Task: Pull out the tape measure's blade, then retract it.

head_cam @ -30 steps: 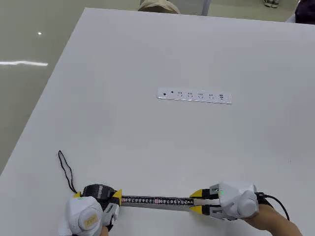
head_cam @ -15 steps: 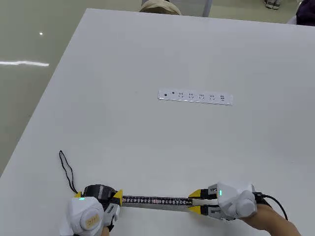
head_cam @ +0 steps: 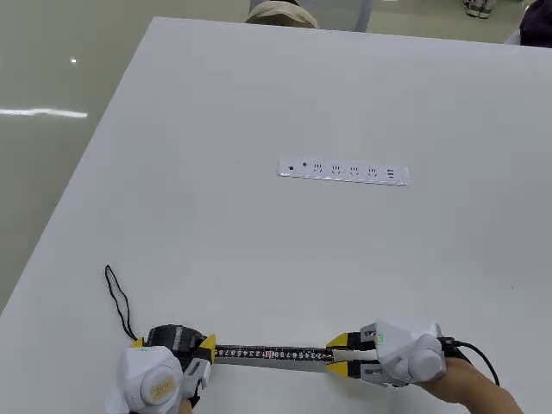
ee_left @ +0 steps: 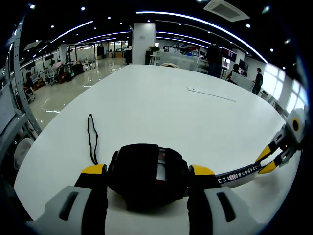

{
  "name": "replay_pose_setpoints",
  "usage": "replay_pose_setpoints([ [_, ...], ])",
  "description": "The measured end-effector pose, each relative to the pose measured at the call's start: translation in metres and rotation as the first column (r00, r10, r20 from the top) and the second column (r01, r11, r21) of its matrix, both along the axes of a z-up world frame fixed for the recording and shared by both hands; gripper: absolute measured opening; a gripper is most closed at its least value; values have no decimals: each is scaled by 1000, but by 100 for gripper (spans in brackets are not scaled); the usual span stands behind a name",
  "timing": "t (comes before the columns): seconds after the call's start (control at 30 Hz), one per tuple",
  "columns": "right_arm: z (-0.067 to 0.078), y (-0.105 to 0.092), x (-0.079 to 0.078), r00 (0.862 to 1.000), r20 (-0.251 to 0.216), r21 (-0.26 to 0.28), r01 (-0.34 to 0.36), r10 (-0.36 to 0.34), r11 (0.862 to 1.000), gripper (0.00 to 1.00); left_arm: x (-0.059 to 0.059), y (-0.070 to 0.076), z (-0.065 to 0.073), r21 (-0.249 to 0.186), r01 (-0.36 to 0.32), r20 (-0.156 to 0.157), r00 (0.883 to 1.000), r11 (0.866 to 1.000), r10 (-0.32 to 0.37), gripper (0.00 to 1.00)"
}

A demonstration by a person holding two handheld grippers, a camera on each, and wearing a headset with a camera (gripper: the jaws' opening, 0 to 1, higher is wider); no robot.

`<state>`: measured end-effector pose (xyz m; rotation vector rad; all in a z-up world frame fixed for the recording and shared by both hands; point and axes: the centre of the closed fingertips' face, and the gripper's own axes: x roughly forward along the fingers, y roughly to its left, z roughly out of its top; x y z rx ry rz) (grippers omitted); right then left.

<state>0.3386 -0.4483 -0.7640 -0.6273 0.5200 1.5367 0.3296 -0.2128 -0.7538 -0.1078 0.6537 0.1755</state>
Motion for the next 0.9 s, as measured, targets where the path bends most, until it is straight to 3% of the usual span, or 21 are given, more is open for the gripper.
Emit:
replay_pose_setpoints([
  [0.9,-4,16,-2,1000,-7,6,-16,16,1000,12,0,0,0,-1,4,0,1000,1000,-4,64],
])
